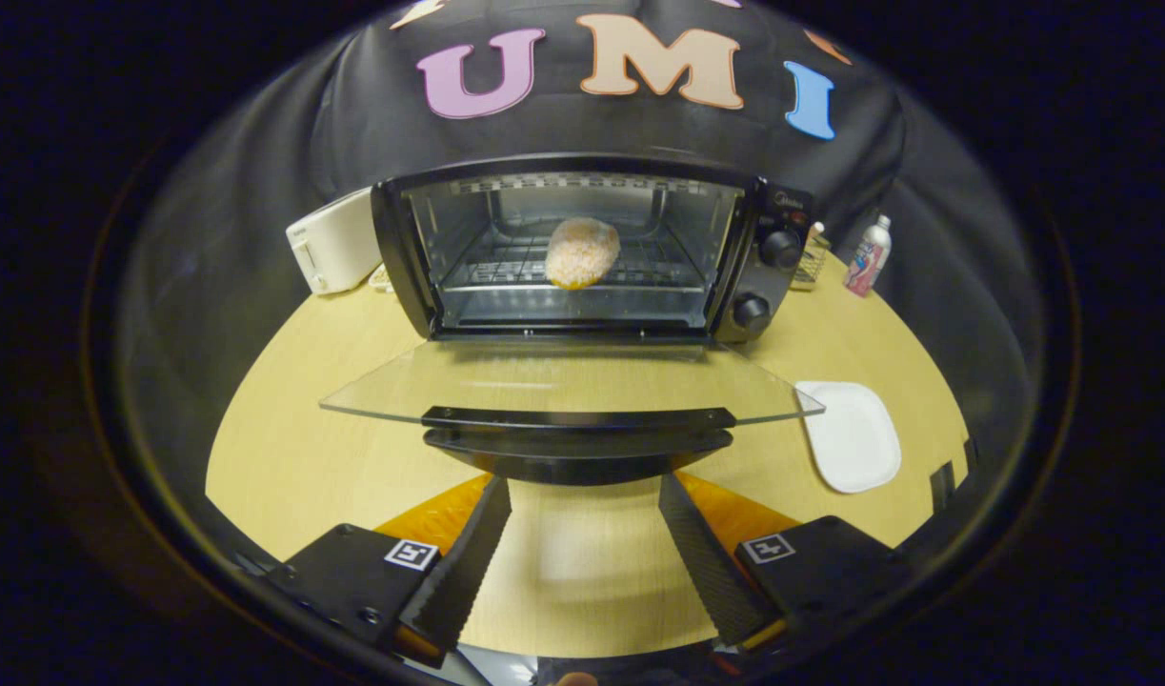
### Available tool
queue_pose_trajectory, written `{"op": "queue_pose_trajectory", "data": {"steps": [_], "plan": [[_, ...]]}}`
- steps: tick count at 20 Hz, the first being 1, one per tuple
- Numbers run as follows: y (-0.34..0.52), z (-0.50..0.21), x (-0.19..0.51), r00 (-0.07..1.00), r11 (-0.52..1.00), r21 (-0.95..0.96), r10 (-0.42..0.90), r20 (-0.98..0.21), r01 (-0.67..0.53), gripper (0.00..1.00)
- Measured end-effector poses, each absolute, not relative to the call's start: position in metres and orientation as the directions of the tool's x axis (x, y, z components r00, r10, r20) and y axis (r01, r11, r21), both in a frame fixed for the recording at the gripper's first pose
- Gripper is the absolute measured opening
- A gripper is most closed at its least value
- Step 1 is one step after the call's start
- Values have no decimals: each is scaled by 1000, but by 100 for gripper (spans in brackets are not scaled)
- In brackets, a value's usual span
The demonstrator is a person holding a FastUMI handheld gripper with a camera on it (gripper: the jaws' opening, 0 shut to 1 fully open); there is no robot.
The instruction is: Open the toaster oven, put the food inside, and close the toaster oven door.
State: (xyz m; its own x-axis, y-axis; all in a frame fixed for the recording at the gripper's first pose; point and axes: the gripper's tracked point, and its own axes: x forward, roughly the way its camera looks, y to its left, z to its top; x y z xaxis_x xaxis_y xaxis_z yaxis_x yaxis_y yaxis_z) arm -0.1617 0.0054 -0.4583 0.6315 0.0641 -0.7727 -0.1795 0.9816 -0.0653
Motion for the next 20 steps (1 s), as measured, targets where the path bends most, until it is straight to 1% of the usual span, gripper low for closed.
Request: {"op": "queue_pose_trajectory", "data": {"steps": [4,13,17,20], "plan": [[13,-438,-133,668,982,-68,70,-741,-179,99],[34,-410,-72,730,993,8,92,-678,-117,100],[42,-395,-52,760,994,40,104,-642,-103,99],[42,-390,-52,774,994,35,102,-624,-103,99]]}}
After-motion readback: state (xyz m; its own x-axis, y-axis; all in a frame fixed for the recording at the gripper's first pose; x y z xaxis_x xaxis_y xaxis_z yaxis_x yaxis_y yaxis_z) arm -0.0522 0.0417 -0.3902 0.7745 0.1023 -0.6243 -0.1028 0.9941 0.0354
